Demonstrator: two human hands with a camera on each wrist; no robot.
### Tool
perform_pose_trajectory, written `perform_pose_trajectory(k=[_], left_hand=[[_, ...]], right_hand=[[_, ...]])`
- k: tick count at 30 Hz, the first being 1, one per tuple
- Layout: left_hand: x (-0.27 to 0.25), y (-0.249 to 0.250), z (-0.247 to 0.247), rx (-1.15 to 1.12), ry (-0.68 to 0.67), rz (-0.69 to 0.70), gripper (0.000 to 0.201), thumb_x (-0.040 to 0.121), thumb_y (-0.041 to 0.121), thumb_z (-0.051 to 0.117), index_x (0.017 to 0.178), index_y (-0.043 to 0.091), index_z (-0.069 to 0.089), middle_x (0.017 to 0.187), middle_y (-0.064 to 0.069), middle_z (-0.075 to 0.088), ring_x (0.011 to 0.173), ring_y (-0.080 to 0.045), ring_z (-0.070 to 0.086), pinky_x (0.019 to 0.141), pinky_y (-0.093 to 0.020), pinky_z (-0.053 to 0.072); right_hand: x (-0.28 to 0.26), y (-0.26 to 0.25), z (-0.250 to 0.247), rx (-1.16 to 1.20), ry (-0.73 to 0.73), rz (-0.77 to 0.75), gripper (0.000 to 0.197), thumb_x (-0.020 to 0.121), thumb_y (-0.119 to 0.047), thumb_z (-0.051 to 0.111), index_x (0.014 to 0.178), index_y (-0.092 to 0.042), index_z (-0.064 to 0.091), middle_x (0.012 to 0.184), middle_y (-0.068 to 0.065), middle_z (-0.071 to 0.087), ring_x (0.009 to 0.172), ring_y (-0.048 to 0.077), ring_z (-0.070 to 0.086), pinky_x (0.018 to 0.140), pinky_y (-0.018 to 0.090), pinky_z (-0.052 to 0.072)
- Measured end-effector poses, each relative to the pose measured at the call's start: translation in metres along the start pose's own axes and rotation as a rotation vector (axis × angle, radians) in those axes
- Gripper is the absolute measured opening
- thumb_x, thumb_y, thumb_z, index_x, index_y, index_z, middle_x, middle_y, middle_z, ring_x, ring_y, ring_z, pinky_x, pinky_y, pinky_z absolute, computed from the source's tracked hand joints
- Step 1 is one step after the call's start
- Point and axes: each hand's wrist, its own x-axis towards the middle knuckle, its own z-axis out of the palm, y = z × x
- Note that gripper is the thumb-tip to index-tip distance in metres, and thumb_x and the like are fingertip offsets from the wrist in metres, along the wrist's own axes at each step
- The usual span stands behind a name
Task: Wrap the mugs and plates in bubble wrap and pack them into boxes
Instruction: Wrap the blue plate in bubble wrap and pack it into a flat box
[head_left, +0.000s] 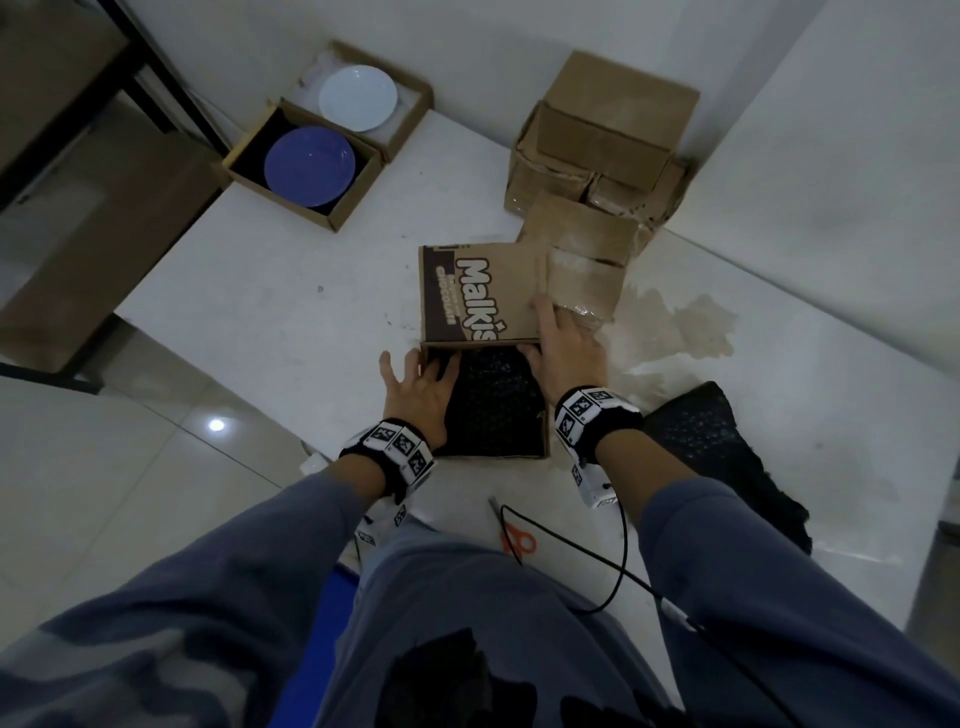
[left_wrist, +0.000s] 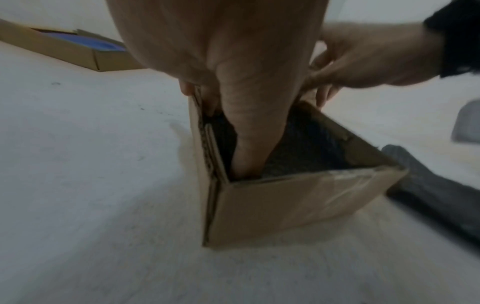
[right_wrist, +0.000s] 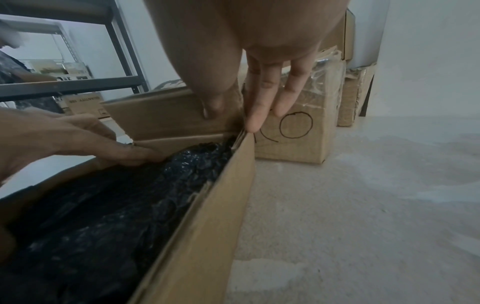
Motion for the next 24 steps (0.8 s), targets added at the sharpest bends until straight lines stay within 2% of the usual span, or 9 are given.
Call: perform_pose_trajectory(k=[2, 5, 8, 11, 16, 20, 22, 24], left_hand=[[-0.006, -0.002, -0.001, 0.011, 0.044, 0.018, 0.102, 0.066, 0.034, 0.073, 0.152, 0.02, 0.02, 0.148, -0.008, 0.035, 0.134, -0.032, 0.028, 0.109, -0.066, 0.006], [-0.011, -0.003, 0.0, 0.031, 0.161, 0.13, 0.087, 0.066, 0.021, 0.073, 0.145, 0.022, 0.037, 0.145, -0.012, 0.037, 0.129, -0.03, 0.038, 0.108, -0.053, 0.02], [-0.004, -0.003, 0.002, 0.053, 0.11, 0.232, 0.087, 0.075, 0.02, 0.07, 0.15, 0.02, 0.026, 0.15, -0.02, 0.028, 0.137, -0.034, 0.032, 0.116, -0.045, 0.018], [0.007, -0.006, 0.001, 0.069, 0.027, 0.22, 0.094, 0.078, 0.028, 0.069, 0.154, 0.017, 0.014, 0.153, -0.025, 0.021, 0.142, -0.036, 0.026, 0.122, -0.044, 0.009], [0.015, -0.001, 0.004, 0.133, 0.003, 0.22, 0.098, 0.078, 0.032, 0.066, 0.154, 0.016, 0.007, 0.15, -0.027, 0.027, 0.141, -0.037, 0.027, 0.121, -0.049, -0.001], [0.016, 0.002, 0.004, 0.187, -0.02, 0.247, 0.098, 0.081, 0.034, 0.061, 0.155, 0.014, 0.001, 0.146, -0.027, 0.033, 0.138, -0.038, 0.032, 0.12, -0.052, -0.005], [0.018, 0.001, 0.005, 0.184, -0.028, 0.246, 0.099, 0.081, 0.035, 0.06, 0.155, 0.013, -0.001, 0.148, -0.029, 0.032, 0.14, -0.039, 0.029, 0.119, -0.053, -0.006], [0.018, 0.0, 0.005, 0.169, -0.048, 0.247, 0.101, 0.08, 0.033, 0.062, 0.155, 0.013, -0.004, 0.15, -0.03, 0.028, 0.143, -0.038, 0.024, 0.12, -0.053, -0.006]], right_hand=[[0.001, 0.0, -0.002, -0.01, -0.014, -0.007, 0.058, 0.088, -0.035, 0.066, 0.137, -0.02, 0.038, 0.113, 0.009, 0.062, 0.09, 0.032, 0.064, 0.069, 0.038, 0.052], [0.003, 0.0, -0.007, -0.009, -0.029, -0.014, 0.058, 0.088, -0.033, 0.065, 0.137, -0.019, 0.036, 0.115, 0.009, 0.063, 0.094, 0.032, 0.064, 0.07, 0.038, 0.051], [0.004, -0.002, -0.012, -0.048, -0.044, -0.023, 0.062, 0.087, -0.033, 0.066, 0.14, -0.019, 0.035, 0.117, 0.009, 0.062, 0.099, 0.033, 0.062, 0.072, 0.039, 0.051], [0.003, -0.003, -0.018, -0.098, -0.045, -0.035, 0.065, 0.088, -0.033, 0.066, 0.143, -0.02, 0.034, 0.119, 0.01, 0.059, 0.101, 0.034, 0.06, 0.071, 0.038, 0.049], [0.001, -0.005, -0.026, -0.129, -0.062, -0.075, 0.06, 0.091, -0.027, 0.061, 0.144, -0.017, 0.034, 0.115, 0.01, 0.063, 0.098, 0.034, 0.061, 0.066, 0.034, 0.04], [-0.001, -0.007, -0.029, -0.059, -0.087, -0.052, 0.065, 0.09, -0.019, 0.059, 0.147, -0.013, 0.028, 0.114, 0.016, 0.062, 0.096, 0.037, 0.061, 0.07, 0.038, 0.047], [-0.006, -0.006, -0.027, 0.091, -0.084, -0.035, 0.061, 0.086, -0.016, 0.061, 0.138, -0.012, 0.03, 0.103, 0.016, 0.061, 0.089, 0.037, 0.061, 0.069, 0.041, 0.051], [-0.009, -0.002, -0.024, 0.247, -0.082, -0.048, 0.04, 0.082, -0.01, 0.06, 0.114, -0.012, 0.037, 0.089, 0.011, 0.057, 0.078, 0.034, 0.059, 0.063, 0.042, 0.051]])
